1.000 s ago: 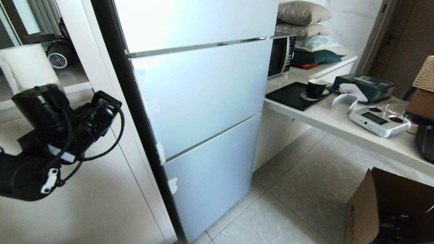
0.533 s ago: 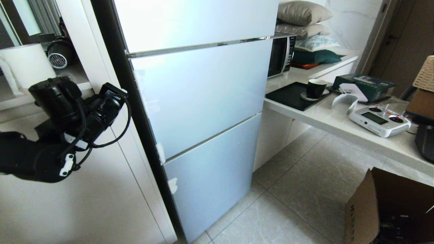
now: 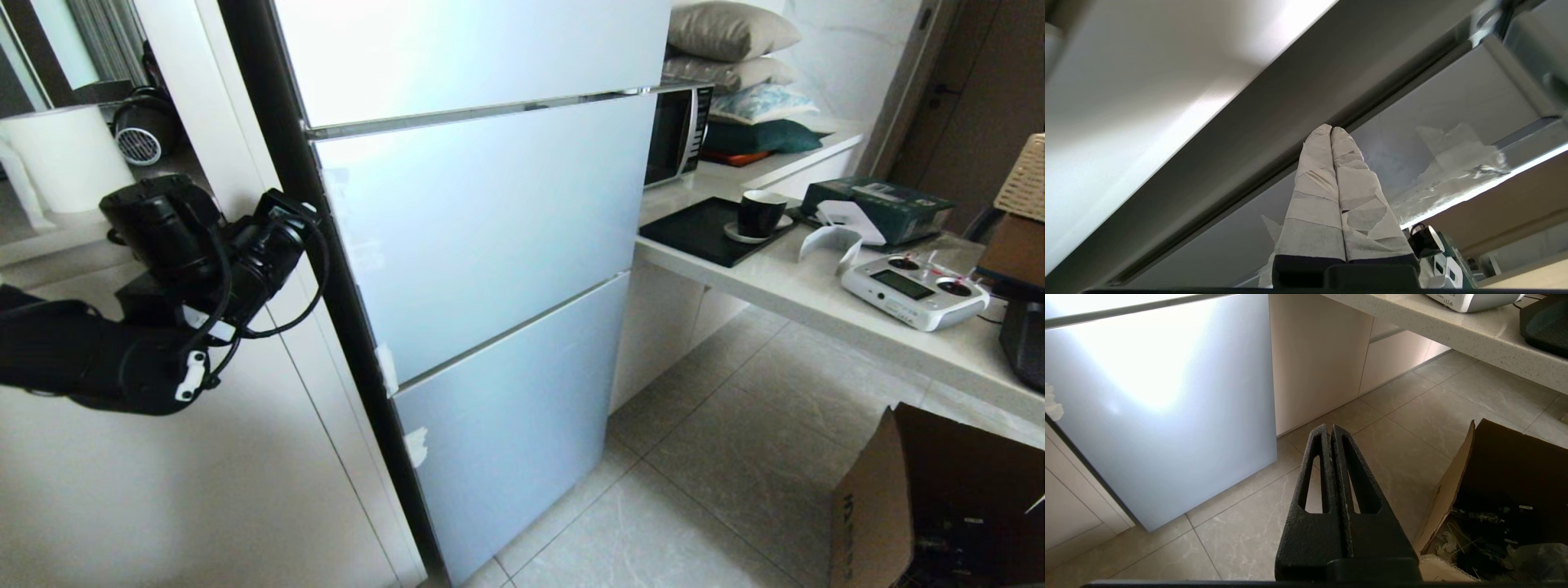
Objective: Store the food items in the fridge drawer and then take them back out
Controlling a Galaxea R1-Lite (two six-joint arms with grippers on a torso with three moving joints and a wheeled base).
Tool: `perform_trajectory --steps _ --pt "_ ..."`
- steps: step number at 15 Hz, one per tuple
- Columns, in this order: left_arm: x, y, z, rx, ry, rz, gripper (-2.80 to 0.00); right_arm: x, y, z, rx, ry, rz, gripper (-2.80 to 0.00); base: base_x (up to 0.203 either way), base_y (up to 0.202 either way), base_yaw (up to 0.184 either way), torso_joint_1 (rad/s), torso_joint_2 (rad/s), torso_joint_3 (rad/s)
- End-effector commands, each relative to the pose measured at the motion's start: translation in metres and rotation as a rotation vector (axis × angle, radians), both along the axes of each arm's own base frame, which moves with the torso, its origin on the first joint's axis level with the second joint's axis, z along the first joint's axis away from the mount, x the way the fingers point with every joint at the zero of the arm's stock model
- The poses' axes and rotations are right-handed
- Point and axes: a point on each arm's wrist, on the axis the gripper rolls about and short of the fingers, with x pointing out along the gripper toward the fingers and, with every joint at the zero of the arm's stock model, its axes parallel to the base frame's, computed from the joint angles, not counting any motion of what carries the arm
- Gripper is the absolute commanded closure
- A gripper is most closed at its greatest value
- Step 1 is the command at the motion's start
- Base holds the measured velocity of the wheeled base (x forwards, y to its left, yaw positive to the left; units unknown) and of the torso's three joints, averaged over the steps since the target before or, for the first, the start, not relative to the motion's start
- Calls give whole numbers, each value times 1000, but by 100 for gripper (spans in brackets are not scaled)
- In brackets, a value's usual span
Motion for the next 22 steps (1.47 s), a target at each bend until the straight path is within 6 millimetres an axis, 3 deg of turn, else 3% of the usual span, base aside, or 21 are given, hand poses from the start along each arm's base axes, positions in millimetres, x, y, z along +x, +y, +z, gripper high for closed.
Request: perform_trajectory --steps 1,9,19,22 --pt "4 -5 -1 -5 -6 -12 0 0 0 0 0 0 1 0 0 0 0 0 0 0" --pt "-1 -33 -5 17 7 -88 0 0 0 0 0 0 0 0 0 0 0 0 0 0" --pt "-35 -58 -6 47 32 -177 0 0 0 0 0 0 1 0 0 0 0 0 0 0" --pt "-55 -67 -4 50 38 -231 0 0 0 0 0 0 0 0 0 0 0 0 0 0"
